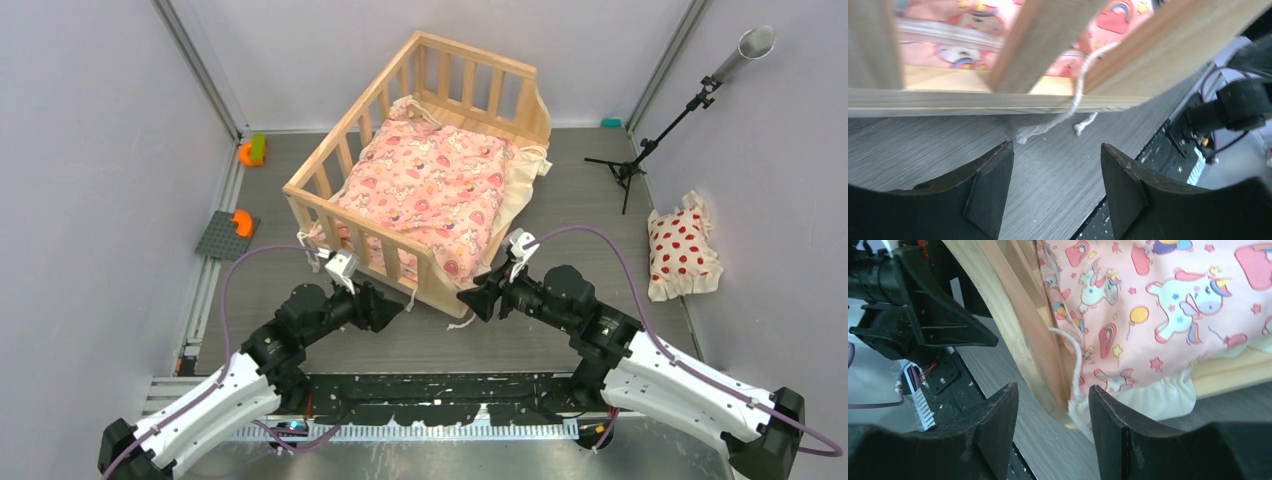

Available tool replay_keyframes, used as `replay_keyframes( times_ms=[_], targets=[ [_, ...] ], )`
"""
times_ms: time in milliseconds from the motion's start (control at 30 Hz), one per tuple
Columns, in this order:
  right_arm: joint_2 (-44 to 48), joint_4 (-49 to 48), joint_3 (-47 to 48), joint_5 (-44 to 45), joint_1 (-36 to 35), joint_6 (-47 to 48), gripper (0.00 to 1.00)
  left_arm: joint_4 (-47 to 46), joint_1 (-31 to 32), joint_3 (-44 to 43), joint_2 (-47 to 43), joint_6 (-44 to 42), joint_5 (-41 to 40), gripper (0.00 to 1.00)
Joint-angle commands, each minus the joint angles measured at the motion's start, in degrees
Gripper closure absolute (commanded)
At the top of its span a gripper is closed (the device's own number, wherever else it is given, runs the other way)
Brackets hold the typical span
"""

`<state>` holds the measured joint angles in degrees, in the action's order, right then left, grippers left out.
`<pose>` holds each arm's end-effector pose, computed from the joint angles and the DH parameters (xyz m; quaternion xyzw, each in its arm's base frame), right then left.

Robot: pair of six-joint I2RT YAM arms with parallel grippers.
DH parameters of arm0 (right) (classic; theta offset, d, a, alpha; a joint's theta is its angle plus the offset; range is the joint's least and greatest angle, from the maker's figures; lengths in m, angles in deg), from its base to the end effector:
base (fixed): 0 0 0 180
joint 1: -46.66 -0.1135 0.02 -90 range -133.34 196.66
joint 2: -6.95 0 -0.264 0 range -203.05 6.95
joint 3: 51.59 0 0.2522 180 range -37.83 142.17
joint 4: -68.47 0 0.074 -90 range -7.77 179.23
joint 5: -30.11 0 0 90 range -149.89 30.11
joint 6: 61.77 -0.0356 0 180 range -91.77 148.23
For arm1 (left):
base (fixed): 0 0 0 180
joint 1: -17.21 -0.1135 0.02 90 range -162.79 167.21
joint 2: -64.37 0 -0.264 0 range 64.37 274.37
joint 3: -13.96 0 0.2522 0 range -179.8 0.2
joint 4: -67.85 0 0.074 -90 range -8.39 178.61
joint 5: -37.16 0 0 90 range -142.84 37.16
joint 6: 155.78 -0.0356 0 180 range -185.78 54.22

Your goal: Set up the pet bed

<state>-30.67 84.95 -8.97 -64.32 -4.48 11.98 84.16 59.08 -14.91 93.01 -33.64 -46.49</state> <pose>0.1042 0.1337 0.2748 -0.2553 0.7308 0.3757 0.5095 0.1058 -0.1001 0.2108 0.1008 0.7921 -0.3967 0.4528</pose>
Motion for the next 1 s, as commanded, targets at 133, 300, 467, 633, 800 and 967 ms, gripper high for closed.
replay_keyframes(
  times_ms=[133,300,467,633,800,967],
  targets=[
    [9.0,6.3,-5.4,7.3,-0.3,-7.5,0.41,-11.8,14.8,4.1,-1.0,-4.9,-11.3,0.33],
    [13.7,5.0,-9.9,9.2,-0.4,-10.3,0.42,-24.3,24.6,9.0,2.2,-8.6,-26.4,0.33],
    [13.7,2.1,-12.4,9.0,-0.4,-11.2,0.42,-34.7,27.2,9.9,10.4,-11.6,-34.6,0.33],
    [12.5,0.5,-13.5,7.4,-0.4,-11.4,0.43,-42.7,27.2,9.8,18.0,-13.6,-36.3,0.34],
    [13.2,1.4,-13.8,6.8,-0.5,-11.6,0.44,-47.2,27.2,9.3,23.9,-14.7,-38.1,0.38],
    [15.1,3.1,-13.9,7.1,-0.4,-11.7,0.45,-52.6,27.2,8.7,29.5,-14.7,-39.4,0.44]
  ],
)
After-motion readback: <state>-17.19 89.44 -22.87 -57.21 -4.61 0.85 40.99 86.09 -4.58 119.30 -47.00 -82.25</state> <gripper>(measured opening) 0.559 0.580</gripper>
